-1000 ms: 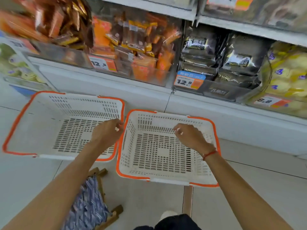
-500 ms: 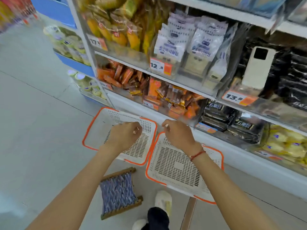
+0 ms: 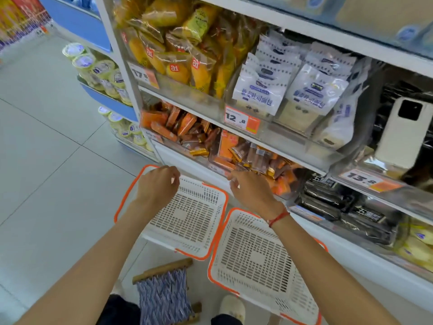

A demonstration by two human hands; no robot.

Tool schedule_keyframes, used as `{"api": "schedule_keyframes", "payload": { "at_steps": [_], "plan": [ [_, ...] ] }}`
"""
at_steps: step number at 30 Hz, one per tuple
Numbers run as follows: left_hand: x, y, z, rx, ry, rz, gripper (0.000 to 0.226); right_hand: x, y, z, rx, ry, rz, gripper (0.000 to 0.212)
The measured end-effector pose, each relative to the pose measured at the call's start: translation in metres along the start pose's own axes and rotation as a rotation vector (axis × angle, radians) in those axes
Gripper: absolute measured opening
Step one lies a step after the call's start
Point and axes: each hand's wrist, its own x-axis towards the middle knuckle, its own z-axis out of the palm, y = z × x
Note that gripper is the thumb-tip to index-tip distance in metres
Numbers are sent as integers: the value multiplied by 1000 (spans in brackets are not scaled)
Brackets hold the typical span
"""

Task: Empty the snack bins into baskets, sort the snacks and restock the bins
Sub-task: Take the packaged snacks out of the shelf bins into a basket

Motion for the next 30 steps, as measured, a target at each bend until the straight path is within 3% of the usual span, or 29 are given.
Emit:
{"api": "schedule_keyframes", "payload": {
  "at_steps": [12,18,21,30],
  "plan": [
    [173,-119,35,109,8,425,51,150,-61,77,-176,135,167,20],
    [230,-131,82,58,104,612,52,198,-49,121,-394,75,194,92],
    [249,-136,115,29,213,637,51,211,-32,149,-451,87,133,107],
    [292,-120,169,83,496,605,63,238,12,180,-552,311,-59,77]
  ]
}}
